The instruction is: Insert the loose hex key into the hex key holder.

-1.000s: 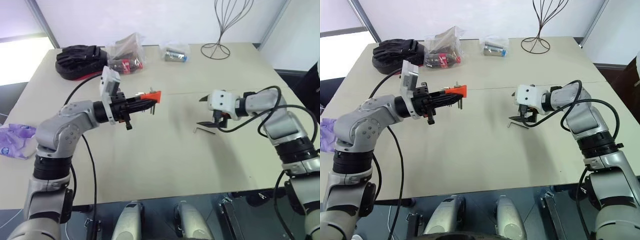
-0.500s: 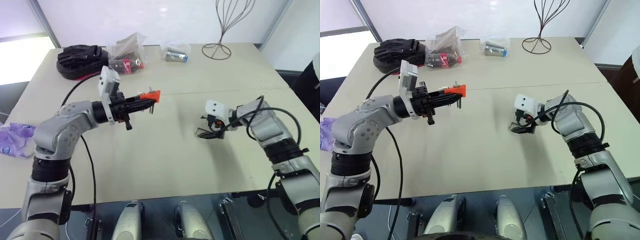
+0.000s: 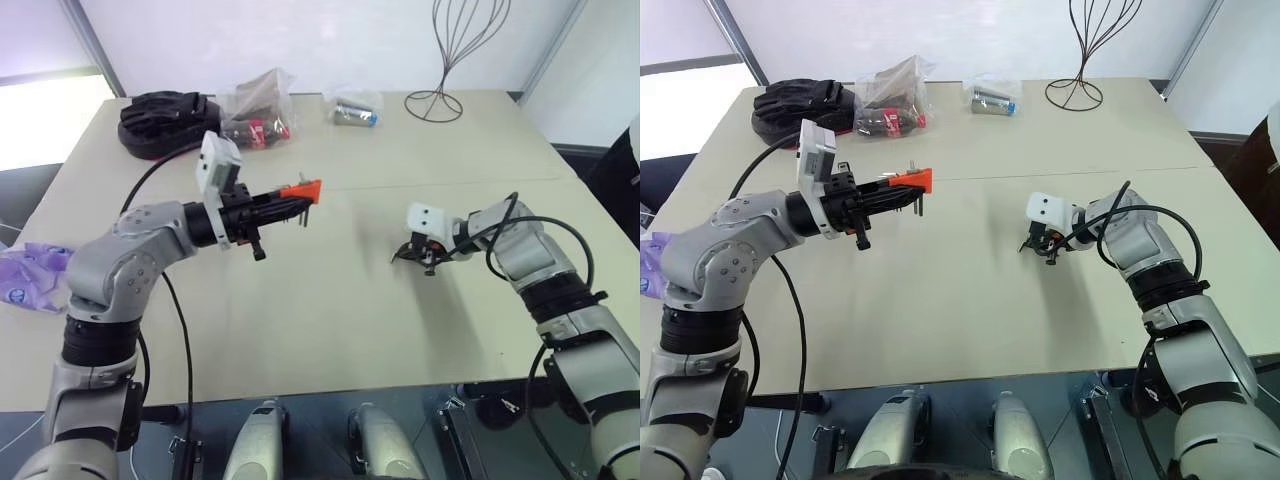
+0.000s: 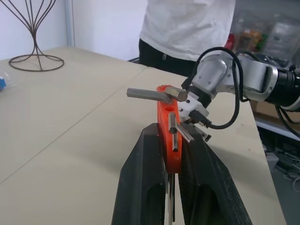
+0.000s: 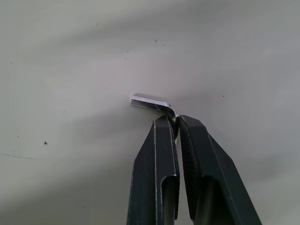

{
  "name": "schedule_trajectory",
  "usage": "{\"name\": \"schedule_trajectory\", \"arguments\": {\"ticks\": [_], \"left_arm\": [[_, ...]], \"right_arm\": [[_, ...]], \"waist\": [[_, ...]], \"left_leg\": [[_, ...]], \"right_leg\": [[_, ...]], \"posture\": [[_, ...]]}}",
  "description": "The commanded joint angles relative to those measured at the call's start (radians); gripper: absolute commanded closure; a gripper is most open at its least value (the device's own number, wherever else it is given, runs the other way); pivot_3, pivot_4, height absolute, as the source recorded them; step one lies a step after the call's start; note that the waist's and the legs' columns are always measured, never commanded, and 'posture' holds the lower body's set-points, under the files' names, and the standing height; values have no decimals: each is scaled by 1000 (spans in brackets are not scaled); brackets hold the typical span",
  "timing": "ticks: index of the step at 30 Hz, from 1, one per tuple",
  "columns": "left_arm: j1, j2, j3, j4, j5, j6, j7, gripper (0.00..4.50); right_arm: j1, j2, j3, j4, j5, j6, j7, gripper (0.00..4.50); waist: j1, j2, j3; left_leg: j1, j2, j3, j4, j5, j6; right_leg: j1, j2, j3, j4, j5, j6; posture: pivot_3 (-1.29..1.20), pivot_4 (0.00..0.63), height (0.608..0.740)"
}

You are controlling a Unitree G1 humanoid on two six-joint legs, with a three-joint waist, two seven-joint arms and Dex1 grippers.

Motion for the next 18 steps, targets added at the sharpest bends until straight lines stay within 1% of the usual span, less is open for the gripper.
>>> {"name": "schedule_trajectory", "arguments": {"ticks": [1,2,5,7,8,14,18], "left_arm": [[-7,1,19,-28,-2,-23,3,4500],[-9,0,19,-26,-1,-25,4,4500],[-14,-9,16,-18,7,-36,8,4500],[-18,-17,11,-12,15,-43,11,4500],[-19,-21,9,-10,20,-47,13,4500],[-21,-38,-7,9,61,-79,22,4500],[-38,-57,-12,28,77,-91,31,4500]], "right_arm": [[-20,47,-79,17,7,33,-138,4403],[-34,74,-121,27,26,16,-202,4403],[-64,174,-287,10,119,-132,-401,4403],[-64,238,-374,-59,183,-152,-495,4403],[-54,269,-403,-116,216,-129,-523,4403],[3,422,-488,-423,358,-52,-673,4403],[22,486,-488,-559,426,-25,-721,4403]], "waist": [[-1,0,0],[-2,0,0],[-6,1,1],[-5,1,1],[-4,1,1],[2,1,1],[2,1,1]], "left_leg": [[0,0,0,0,0,0],[0,0,0,0,0,0],[-1,0,-1,-1,0,0],[-2,1,-1,-1,0,0],[-3,1,-1,-2,0,0],[-5,2,-2,-1,0,0],[-5,2,-2,-1,0,0]], "right_leg": [[0,0,0,0,0,0],[0,0,0,1,0,0],[-3,0,1,2,0,0],[-5,0,2,2,0,0],[-6,0,1,2,0,0],[-7,0,1,1,0,0],[-6,-1,1,2,0,0]], "posture": [[0,150,740],[0,150,740],[0,150,740],[0,150,740],[0,150,740],[0,150,740],[0,150,740]]}}
